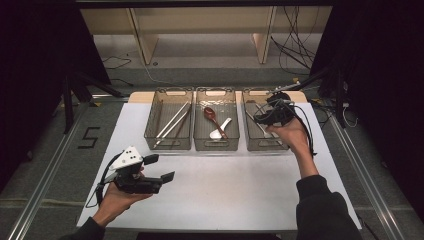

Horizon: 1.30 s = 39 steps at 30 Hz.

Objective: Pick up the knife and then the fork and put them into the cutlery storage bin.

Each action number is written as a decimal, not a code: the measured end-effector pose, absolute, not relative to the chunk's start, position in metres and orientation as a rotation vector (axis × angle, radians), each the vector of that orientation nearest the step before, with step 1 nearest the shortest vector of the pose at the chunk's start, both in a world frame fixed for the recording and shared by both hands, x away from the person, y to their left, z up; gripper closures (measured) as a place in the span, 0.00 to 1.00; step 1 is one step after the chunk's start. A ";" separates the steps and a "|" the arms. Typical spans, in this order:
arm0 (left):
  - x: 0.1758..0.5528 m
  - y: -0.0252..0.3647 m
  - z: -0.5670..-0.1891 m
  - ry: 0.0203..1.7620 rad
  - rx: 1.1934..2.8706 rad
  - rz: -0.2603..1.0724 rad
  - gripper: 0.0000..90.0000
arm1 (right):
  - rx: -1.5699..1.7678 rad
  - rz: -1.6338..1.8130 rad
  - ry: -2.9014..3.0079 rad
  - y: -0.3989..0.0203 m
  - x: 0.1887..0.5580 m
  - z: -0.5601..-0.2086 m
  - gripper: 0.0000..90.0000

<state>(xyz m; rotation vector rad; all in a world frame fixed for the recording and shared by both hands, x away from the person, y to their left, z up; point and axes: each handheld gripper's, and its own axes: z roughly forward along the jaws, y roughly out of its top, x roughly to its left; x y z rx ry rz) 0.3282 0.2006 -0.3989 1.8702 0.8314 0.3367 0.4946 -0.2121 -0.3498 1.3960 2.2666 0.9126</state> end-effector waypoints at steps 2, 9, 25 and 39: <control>0.328 0.200 -0.399 0.830 1.869 0.338 0.18 | 1.385 0.959 2.261 -0.210 0.486 -0.348 0.46; 0.328 0.200 -0.399 0.831 1.868 0.335 0.18 | 1.340 1.063 2.257 -0.208 0.462 -0.345 0.41; 0.329 0.199 -0.400 0.838 1.872 0.330 0.18 | 1.266 1.180 2.244 -0.203 0.418 -0.351 0.35; 0.328 0.199 -0.400 0.830 1.879 0.338 0.18 | 1.251 1.229 2.206 -0.207 0.403 -0.358 0.30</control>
